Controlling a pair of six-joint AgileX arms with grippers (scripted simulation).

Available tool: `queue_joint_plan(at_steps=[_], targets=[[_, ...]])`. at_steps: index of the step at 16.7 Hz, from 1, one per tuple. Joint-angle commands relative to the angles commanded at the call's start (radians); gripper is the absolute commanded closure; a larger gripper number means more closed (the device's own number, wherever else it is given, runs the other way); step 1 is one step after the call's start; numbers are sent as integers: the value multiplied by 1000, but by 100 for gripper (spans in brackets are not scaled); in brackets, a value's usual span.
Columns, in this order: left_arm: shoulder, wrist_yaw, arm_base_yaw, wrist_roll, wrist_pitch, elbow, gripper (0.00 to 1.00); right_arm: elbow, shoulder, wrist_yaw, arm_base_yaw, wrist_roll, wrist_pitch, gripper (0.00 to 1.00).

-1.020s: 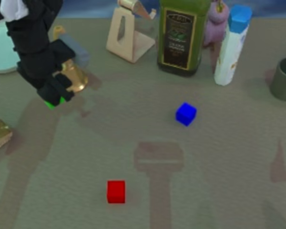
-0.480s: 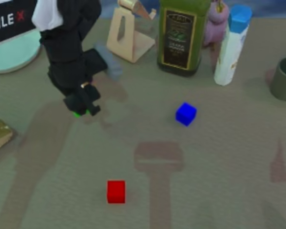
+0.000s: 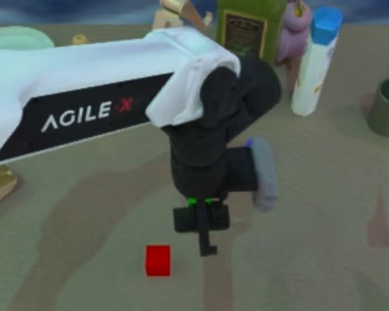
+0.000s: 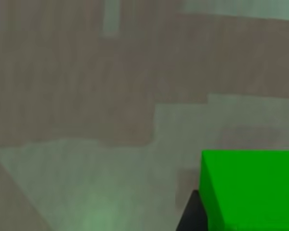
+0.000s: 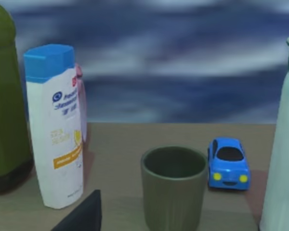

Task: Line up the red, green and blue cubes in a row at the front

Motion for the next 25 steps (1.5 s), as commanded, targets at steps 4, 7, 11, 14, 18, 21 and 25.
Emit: queue_joint_plan(at_steps=[4,7,11,14,18,21,25], targets=[[-21,-2,-43,2,4,-18,100,0,0,0,0,0,0,0],[-16,-1,-40,3,7,-18,100,0,0,0,0,0,0,0],[19,0,-41,2,120,-92,100,0,0,0,0,0,0,0],[55,-1,-43,2,231,-162,100,0,0,0,0,0,0,0],[68,-1,-44,2,257,-182,100,0,0,0,0,0,0,0],[68,-1,-44,2,257,-182,85,0,0,0,0,0,0,0],[68,-1,-44,2,257,-182,55,0,0,0,0,0,0,0]])
